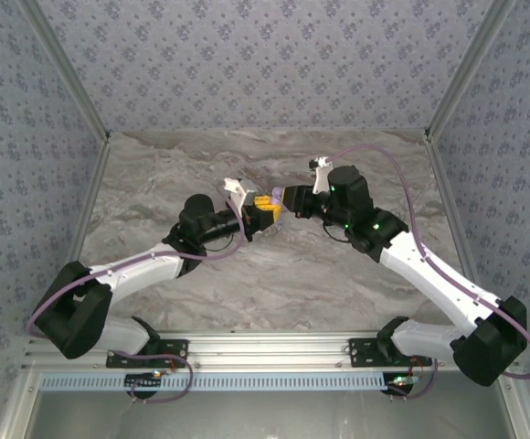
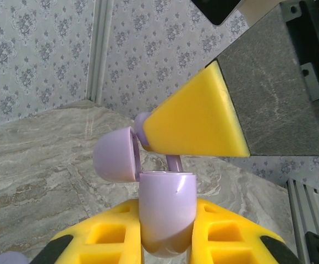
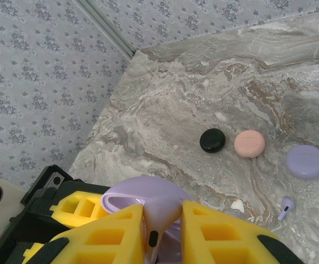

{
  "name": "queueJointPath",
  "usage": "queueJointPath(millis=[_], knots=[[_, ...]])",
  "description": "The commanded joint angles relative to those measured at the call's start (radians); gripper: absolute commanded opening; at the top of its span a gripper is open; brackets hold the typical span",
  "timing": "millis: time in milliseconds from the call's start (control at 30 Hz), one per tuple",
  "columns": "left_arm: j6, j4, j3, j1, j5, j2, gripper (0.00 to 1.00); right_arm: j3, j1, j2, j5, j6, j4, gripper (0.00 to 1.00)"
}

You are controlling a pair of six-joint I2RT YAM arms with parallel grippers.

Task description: Insert wireless bluetooth earbuds into charging case

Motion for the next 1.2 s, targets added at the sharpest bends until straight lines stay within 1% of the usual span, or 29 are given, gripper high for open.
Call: queueJointPath(millis=[0,333,533,600,733,833,933,1000,1100,1167], knots=[[0.000,0.051,0.037,-0.004,0.010,-0.006,0.00,0.042,0.010,0.002,0.015,-0.019,-0.027,0.23],[0.003,0.053,0.032,-0.003,0.000,-0.015,0.00,0.039,0.009,0.005,-0.021,-0.023,-0.047,0.24],[0.003,0.075,0.036,-0.004,-0.003,-0.020,0.00,0.037,0.000,-0.004,-0.076,-0.012,-0.040,0.28],[0.003,0.081,0.039,-0.003,0.000,-0.021,0.00,0.045,-0.011,-0.005,-0.103,-0.006,-0.038,0.31],[0.003,0.088,0.039,-0.004,0.003,-0.023,0.00,0.086,-0.042,-0.008,-0.157,-0.012,-0.044,0.40],[0.003,0.092,0.035,-0.003,-0.002,-0.029,0.00,0.140,-0.063,-0.009,-0.176,-0.041,-0.080,0.46],[0.004,0.096,0.029,-0.004,-0.011,-0.041,0.00,0.189,-0.082,-0.018,-0.164,-0.075,-0.126,0.51],[0.011,0.090,0.020,-0.004,-0.031,-0.059,0.00,0.188,-0.094,-0.030,-0.142,-0.090,-0.146,0.54],[0.043,0.044,0.002,-0.004,-0.092,-0.105,0.00,0.167,-0.107,-0.044,-0.099,-0.106,-0.166,0.58],[0.082,-0.015,-0.015,-0.003,-0.149,-0.160,0.00,0.150,-0.116,-0.034,-0.058,-0.112,-0.202,0.59]])
